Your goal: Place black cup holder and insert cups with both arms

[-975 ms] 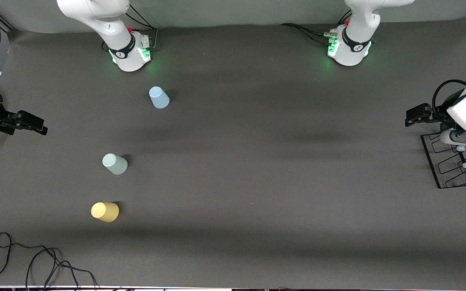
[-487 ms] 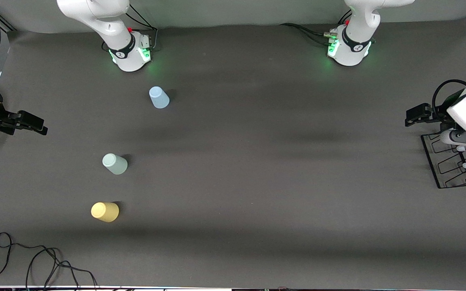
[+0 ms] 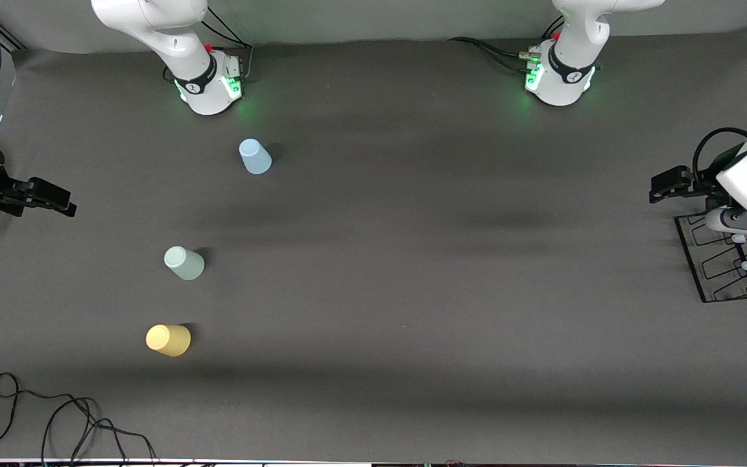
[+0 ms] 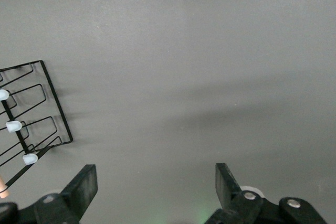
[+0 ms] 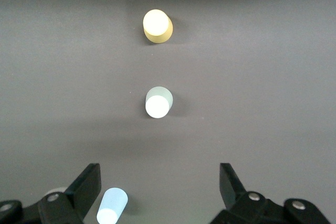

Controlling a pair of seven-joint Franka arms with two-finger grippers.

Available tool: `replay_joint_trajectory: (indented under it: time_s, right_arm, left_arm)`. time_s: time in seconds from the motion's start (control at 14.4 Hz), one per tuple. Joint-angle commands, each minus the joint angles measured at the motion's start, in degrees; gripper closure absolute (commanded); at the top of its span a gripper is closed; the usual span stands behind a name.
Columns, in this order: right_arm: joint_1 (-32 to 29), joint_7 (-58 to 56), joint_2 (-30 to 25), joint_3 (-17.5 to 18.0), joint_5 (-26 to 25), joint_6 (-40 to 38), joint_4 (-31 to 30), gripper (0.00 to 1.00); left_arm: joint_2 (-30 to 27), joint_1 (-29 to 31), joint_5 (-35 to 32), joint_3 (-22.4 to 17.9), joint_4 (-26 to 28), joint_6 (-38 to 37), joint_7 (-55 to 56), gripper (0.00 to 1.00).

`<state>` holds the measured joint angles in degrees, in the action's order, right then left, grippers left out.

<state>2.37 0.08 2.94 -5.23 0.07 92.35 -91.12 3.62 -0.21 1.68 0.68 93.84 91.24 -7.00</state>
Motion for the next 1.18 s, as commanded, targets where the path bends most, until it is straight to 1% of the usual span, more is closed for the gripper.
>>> replay_joint_trajectory:
  time_s: [0.0,0.63,0.91,1.11]
  right_arm:
    - [0.2,0.6,-0.2,-0.3,1.2,0.5,0.2,0.0]
    - [0.2,0.6,-0.2,-0.3,1.2,0.5,0.2,0.0]
    - [0.2,0.6,-0.2,-0.3,1.2,0.5,0.2,0.0]
    - [0.2,0.6,-0.2,-0.3,1.2,0.5,0.2,0.0]
  left_arm:
    - [-1.3,0.0,0.0,-0.1,0.7,0.0,-0.8,0.0]
    - [-1.2,0.0,0.0,-0.1,0.3,0.1,-1.1,0.0]
    - [0.2,0.2,0.1,-0.2,-1.9,-0.1,-1.2,0.0]
    - [0.2,2.3,0.0,-0.2,-1.8,-0.1,-1.3,0.0]
